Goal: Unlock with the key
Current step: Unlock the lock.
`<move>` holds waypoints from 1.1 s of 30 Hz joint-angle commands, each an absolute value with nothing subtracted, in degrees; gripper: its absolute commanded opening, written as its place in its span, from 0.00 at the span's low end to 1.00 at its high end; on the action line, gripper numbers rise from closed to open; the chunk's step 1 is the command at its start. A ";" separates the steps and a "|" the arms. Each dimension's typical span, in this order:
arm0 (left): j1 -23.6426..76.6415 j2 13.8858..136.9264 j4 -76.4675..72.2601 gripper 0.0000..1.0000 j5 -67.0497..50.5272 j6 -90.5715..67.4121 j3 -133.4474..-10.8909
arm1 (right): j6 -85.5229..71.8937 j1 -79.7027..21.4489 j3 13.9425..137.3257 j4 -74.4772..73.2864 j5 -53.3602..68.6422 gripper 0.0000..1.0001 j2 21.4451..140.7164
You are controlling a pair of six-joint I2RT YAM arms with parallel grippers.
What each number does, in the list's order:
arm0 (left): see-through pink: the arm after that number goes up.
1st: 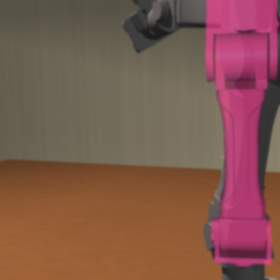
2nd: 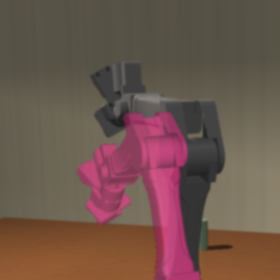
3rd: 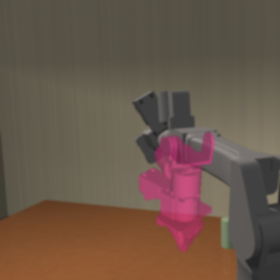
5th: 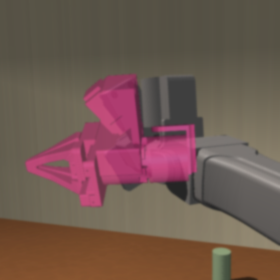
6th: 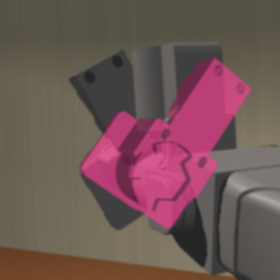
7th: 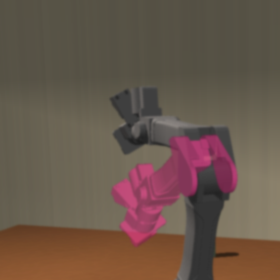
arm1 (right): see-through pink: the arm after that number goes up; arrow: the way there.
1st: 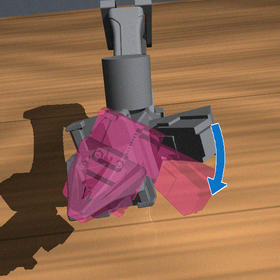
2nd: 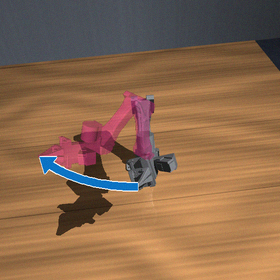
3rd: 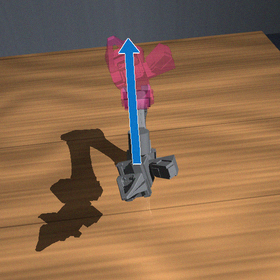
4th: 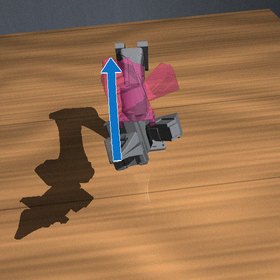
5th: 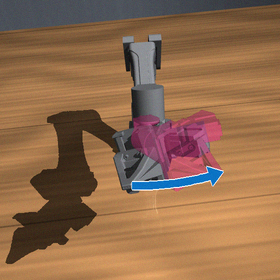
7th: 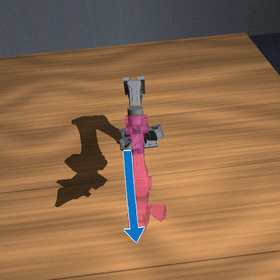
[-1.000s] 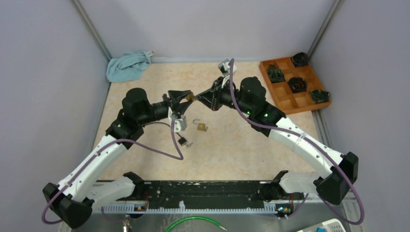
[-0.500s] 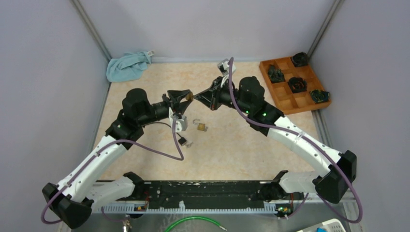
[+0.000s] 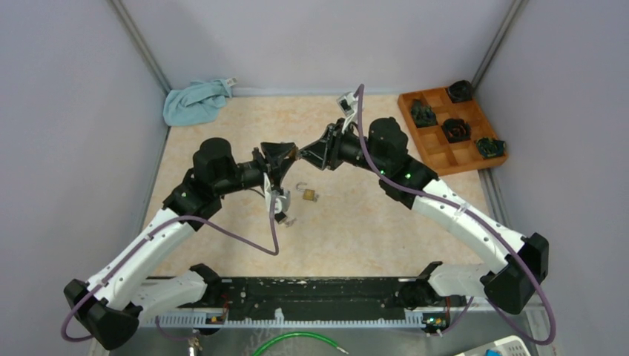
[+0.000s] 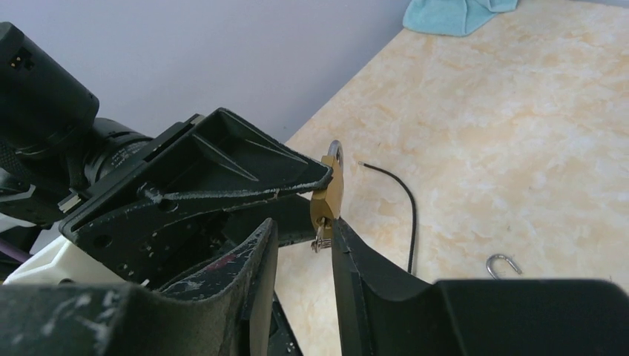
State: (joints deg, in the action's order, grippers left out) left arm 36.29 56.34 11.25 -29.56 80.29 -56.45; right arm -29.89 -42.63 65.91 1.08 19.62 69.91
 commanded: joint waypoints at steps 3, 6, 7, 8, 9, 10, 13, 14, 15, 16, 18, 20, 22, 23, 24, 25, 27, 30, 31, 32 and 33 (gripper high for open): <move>36.48 54.79 11.43 0.00 -29.84 84.66 -57.87 | -28.22 -42.36 68.58 -0.70 20.52 0.29 67.55; 36.56 54.62 10.66 0.00 -29.88 85.07 -57.42 | -27.94 -42.39 68.59 -1.39 21.36 0.28 67.94; 36.57 54.35 10.50 0.00 -30.04 85.12 -57.18 | -27.20 -42.42 69.18 -1.82 21.97 0.28 68.82; 36.56 54.21 10.32 0.00 -30.06 85.08 -57.01 | -27.03 -42.37 69.50 -2.03 22.05 0.28 69.17; 36.56 54.13 10.09 0.00 -30.06 85.03 -56.89 | -26.87 -42.36 69.87 -2.36 22.02 0.28 69.48; 36.56 54.07 9.95 0.00 -30.06 85.03 -56.80 | -26.83 -42.36 70.04 -2.45 21.91 0.27 69.56; 36.56 53.97 9.93 0.00 -30.06 85.00 -56.54 | -27.16 -42.37 69.87 -1.67 21.94 0.26 69.65; 36.56 53.93 9.82 0.00 -30.21 84.99 -56.45 | -27.26 -42.39 69.95 -1.45 22.03 0.25 69.76; 36.57 53.91 9.64 0.00 -30.40 84.92 -56.36 | -27.42 -42.37 70.03 -1.23 21.98 0.24 69.90; 36.56 53.86 9.47 0.00 -30.49 84.91 -56.34 | -27.53 -42.36 70.03 -1.08 21.89 0.23 70.04; 36.57 53.92 9.29 0.00 -30.54 84.80 -56.21 | -27.82 -42.37 69.96 -0.46 21.71 0.22 70.33; 36.59 53.87 9.24 0.00 -30.59 84.83 -56.03 | -28.43 -42.38 69.96 -0.06 21.90 0.20 70.63; 36.56 53.83 9.27 0.00 -30.60 84.86 -55.99 | -28.82 -42.36 69.79 0.39 22.71 0.20 70.63; 36.56 53.79 9.23 0.00 -30.54 84.80 -56.01 | -28.78 -42.36 69.76 0.57 22.82 0.20 70.52; 36.56 53.79 9.23 0.00 -30.50 84.89 -55.95 | -28.93 -42.37 69.85 0.73 22.92 0.20 70.43; 36.56 53.87 9.25 0.00 -30.48 84.97 -55.86 | -28.98 -42.36 69.99 0.83 23.11 0.21 70.33; 36.57 53.78 9.23 0.00 -30.60 85.43 -55.59 | -29.15 -42.36 70.44 0.80 23.31 0.21 70.31; 36.56 53.63 9.27 0.00 -30.84 86.33 -55.09 | -29.86 -42.36 70.97 1.01 23.46 0.21 70.47; 36.56 53.57 9.23 0.00 -30.84 86.50 -54.98 | -30.02 -42.39 71.01 0.97 23.47 0.21 70.49; 36.56 53.55 9.23 0.00 -30.84 86.63 -54.86 | -30.05 -42.36 70.97 0.92 23.36 0.21 70.41; 36.56 53.46 9.18 0.00 -30.85 86.73 -54.77 | -30.11 -42.36 71.09 0.87 23.30 0.21 70.39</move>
